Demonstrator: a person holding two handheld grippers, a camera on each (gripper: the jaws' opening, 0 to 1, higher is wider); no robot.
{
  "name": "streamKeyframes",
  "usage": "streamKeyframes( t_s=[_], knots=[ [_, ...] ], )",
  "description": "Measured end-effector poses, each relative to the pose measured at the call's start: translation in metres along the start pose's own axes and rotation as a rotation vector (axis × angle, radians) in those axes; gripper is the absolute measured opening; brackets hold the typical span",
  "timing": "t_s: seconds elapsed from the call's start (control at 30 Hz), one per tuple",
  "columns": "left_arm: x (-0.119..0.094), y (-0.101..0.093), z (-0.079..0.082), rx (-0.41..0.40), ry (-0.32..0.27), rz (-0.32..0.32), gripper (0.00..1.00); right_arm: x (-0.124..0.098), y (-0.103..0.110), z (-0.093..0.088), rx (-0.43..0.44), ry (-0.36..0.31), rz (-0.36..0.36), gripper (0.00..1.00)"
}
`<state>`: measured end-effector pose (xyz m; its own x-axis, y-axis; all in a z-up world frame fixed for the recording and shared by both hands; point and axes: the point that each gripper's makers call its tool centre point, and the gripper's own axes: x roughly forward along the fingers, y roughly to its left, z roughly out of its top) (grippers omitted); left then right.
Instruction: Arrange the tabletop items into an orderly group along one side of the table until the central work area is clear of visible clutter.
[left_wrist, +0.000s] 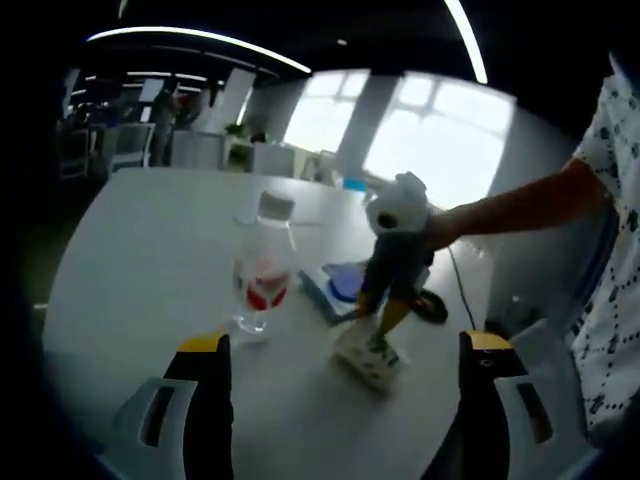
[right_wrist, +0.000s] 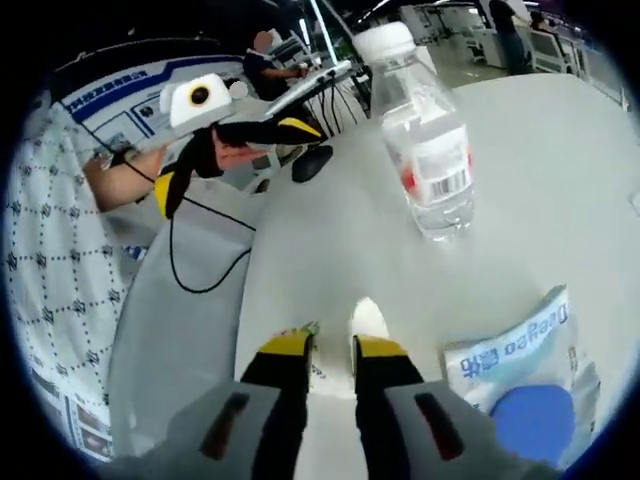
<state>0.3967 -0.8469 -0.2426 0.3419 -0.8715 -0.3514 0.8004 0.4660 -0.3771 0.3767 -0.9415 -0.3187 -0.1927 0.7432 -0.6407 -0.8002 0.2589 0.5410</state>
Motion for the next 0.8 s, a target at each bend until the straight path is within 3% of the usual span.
streamKeyframes(
  t_s=[0.37,0.57,0.8],
  knots=[
    [0.001,-0.002,0.000,0.000,-0.001,-0.009,0.90,0.005,0.026,-0.003,-0.008,0.036,0.069,0.05],
    [0.002,-0.007,0.000,0.002,0.000,-0.018,0.90,0.006,0.046,-0.003,0.039,0.031,0.125,0.00],
    [0.001,-0.011,-0.001,0.005,-0.001,-0.025,0.89,0.010,0.070,-0.017,0.073,0.065,0.183,0.00]
  ],
)
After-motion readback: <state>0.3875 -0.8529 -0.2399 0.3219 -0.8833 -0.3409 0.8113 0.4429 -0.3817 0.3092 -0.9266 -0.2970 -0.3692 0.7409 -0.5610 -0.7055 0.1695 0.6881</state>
